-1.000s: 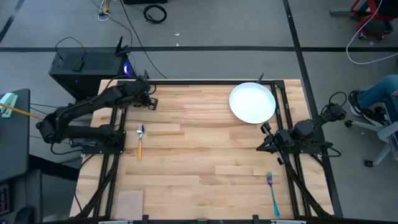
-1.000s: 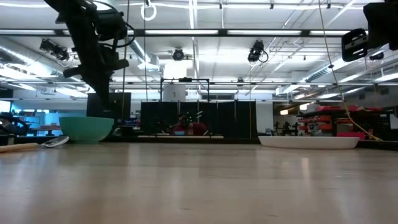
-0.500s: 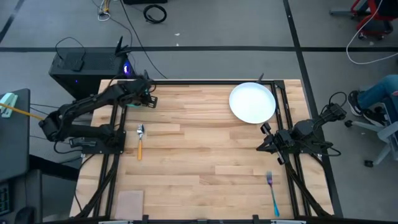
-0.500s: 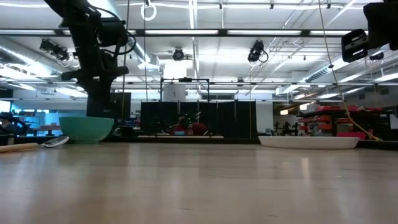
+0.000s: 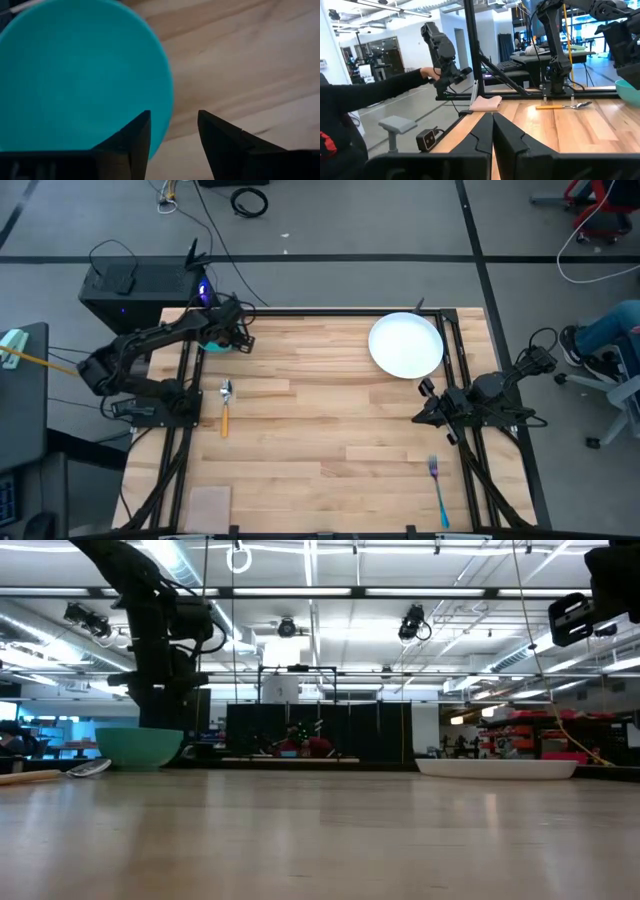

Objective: Set table place
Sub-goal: Put the green bowl on the blue plate

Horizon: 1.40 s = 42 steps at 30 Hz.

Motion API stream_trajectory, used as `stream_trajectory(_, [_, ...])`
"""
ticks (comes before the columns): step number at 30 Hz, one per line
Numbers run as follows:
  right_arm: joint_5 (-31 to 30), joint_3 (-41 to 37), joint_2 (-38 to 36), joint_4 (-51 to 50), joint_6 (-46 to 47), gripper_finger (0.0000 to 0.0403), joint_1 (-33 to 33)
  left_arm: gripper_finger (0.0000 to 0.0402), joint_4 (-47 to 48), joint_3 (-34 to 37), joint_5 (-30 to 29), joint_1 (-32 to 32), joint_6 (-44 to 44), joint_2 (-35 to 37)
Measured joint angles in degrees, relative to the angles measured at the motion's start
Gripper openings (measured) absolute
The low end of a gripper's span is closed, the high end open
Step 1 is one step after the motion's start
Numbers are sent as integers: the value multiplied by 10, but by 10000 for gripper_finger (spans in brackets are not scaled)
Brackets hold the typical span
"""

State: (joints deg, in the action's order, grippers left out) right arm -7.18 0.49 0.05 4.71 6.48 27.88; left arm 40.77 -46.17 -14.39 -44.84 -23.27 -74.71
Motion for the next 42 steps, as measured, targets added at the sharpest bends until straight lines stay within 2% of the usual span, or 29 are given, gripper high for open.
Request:
stream_trajectory(12, [0,0,0,-12,0,18,0,170,-9,0,1,-22,24,-69])
stream_trajectory(15, [0,0,0,-15,0,18,0,137,-12,0,1,-23,42,-83])
stream_trajectory(20, [0,0,0,-15,0,18,0,23,-14,0,0,-22,43,-90])
stream_trajectory(26, [-19,0,0,-18,-1,6,0,13,-10,-15,4,-14,44,-89])
stream_trajectory(34, [-53,67,5,-147,25,3,0,12,40,-119,2,36,50,-89])
stream_trajectory(42, [-127,133,77,-220,25,2,0,12,95,-269,5,153,113,-89])
